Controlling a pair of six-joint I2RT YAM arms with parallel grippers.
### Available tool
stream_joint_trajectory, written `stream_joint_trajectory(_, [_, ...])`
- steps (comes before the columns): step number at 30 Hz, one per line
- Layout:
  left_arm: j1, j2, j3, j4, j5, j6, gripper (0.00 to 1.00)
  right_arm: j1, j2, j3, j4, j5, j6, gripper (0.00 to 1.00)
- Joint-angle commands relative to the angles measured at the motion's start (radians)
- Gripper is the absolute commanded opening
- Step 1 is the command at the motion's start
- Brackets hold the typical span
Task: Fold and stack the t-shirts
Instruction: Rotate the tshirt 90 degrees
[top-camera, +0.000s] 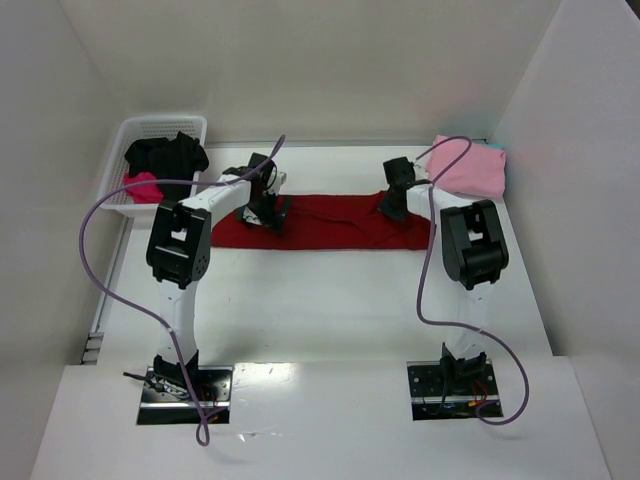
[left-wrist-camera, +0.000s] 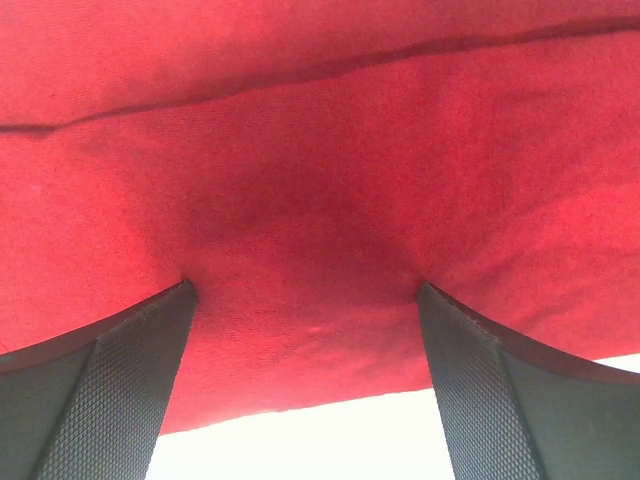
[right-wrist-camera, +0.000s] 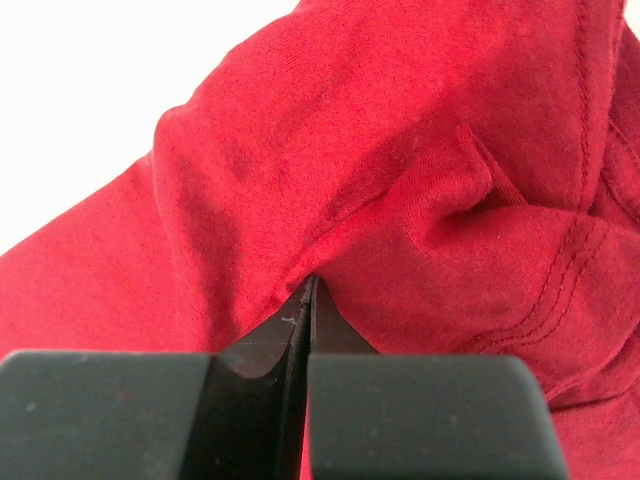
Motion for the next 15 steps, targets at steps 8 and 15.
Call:
stream_joint_trajectory(8, [-0.029,-0.074,-0.159,-0.111,0.15,-0.098,0.99,0.01,0.122,0.166,-0.056,-0.013,-0.041,0.0])
stream_joint_trajectory(15, [-0.075,-0.129,-0.262,-0.134,0.19,-0.149,0.99,0.01,0.169,0.22,-0.056,-0.022,-0.05,0.0])
